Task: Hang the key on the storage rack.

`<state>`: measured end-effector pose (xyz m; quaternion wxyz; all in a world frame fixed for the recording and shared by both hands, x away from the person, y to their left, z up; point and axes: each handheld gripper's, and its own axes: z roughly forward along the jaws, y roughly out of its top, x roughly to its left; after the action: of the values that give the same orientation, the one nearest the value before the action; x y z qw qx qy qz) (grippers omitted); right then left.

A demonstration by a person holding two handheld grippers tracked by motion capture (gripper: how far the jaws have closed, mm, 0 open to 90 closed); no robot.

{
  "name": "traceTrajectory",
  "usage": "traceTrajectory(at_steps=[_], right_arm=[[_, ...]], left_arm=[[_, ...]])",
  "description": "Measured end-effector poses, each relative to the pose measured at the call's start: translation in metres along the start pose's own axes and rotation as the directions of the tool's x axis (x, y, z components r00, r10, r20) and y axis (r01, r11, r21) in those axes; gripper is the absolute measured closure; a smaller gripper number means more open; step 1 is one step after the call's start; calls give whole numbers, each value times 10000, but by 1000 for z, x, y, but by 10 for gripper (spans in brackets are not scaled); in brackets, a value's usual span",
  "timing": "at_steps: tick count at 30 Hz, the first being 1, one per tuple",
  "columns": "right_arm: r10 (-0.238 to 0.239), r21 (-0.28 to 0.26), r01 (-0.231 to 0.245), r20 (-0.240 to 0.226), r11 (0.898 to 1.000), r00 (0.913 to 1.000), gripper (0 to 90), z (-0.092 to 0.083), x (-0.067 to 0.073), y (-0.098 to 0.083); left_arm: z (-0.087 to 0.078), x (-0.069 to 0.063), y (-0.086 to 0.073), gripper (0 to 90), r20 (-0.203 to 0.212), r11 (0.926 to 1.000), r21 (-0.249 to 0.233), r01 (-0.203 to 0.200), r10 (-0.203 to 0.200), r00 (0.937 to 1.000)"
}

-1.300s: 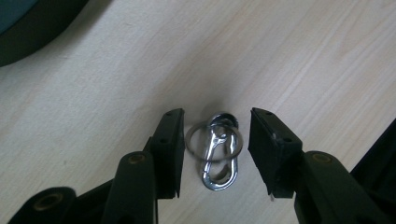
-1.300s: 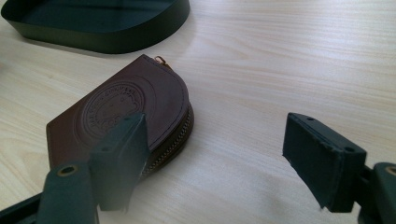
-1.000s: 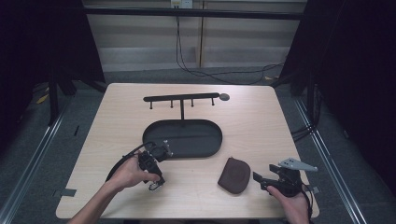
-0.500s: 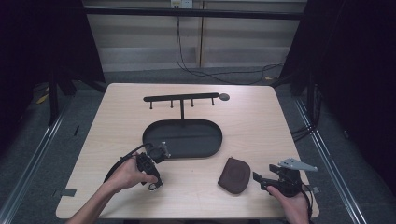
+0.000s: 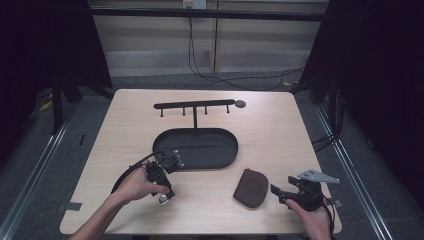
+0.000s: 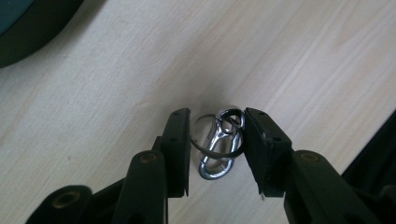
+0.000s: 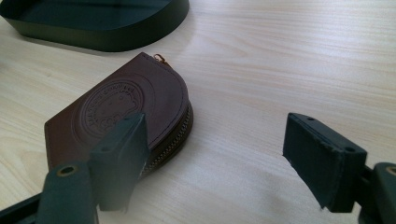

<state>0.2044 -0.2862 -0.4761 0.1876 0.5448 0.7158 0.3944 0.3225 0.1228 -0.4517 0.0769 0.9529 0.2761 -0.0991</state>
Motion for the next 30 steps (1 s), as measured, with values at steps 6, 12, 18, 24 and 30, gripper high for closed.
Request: traceTrajectory(at_steps=[6,12,18,24,30], right_arm=[[10,20,-10,-18,10000,10000,221,0,0,0],[10,31,-10,-25,10000,10000,221,0,0,0],[0,36,0,-23,10000,10000,220,0,0,0],[5,31,-5,-29,10000,10000,220,0,0,0],[10,44,-10,-30,10000,10000,220,0,0,0]], left_arm=[[-3,-2,1,626,67,10000,-31,-58,58,10000],[-16,-3,2,626,-2,10000,-1,-81,81,10000],[-29,-6,2,626,-375,9998,-50,-193,191,9991],[-41,-3,0,626,-522,9999,37,-102,104,9986],[-53,-1,-2,627,-751,9999,159,56,-44,9972]])
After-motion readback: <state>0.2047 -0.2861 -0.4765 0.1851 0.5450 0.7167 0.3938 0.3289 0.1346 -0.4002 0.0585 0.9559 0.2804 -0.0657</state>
